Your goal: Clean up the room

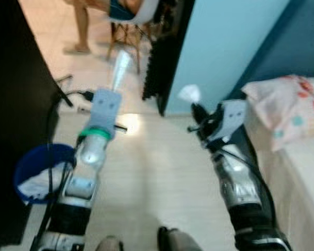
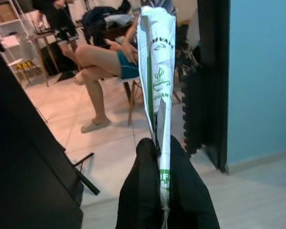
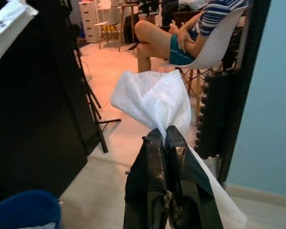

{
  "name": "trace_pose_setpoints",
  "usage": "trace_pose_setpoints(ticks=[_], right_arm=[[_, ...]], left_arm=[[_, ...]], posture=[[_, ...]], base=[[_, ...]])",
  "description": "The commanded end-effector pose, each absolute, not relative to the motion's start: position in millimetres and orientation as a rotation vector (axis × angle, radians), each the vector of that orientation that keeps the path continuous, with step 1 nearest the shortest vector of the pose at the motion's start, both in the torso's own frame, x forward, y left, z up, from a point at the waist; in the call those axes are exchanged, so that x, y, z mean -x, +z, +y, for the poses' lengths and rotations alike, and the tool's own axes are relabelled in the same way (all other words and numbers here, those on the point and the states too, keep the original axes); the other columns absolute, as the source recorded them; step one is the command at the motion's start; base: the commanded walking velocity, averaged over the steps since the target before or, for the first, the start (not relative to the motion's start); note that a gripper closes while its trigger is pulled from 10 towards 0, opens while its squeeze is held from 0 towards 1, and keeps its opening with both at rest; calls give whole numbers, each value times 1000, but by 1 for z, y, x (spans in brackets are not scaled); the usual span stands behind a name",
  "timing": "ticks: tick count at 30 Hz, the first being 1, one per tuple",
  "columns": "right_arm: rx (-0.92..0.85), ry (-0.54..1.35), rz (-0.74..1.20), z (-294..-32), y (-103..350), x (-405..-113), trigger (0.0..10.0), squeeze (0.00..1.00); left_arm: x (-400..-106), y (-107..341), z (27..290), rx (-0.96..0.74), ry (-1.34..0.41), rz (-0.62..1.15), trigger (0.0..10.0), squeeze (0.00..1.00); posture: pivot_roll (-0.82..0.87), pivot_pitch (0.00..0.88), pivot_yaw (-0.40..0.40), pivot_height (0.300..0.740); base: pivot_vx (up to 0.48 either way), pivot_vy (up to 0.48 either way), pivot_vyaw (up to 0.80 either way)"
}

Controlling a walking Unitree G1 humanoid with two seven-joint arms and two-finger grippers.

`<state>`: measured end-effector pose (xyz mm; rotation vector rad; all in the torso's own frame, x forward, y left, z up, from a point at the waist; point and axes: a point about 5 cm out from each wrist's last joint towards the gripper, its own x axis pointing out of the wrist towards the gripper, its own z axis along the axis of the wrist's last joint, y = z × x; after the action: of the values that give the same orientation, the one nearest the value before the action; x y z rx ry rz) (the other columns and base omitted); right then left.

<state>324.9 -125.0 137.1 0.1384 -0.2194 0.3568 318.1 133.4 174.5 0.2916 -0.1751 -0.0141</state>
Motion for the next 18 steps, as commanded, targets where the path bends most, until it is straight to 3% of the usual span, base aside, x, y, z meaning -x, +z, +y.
trace_pose_setpoints(ticks=[1, 6, 18], right_arm=[[-137, 329, -204, -135, 132, -323, 10000, 0], [-144, 340, -208, -134, 133, -323, 10000, 0], [-156, 384, -203, -129, 132, -321, 10000, 0]], left_arm=[[-317, 175, 125, -282, -52, -187, 10000, 0], [-317, 176, 124, -281, -54, -191, 10000, 0], [-318, 173, 125, -296, -45, -166, 10000, 0]], posture=[[-11, 0, -11, 740], [-10, 0, -10, 740], [-10, 0, -7, 740]], base=[[0, 0, 0], [0, 0, 0], [0, 0, 709]])
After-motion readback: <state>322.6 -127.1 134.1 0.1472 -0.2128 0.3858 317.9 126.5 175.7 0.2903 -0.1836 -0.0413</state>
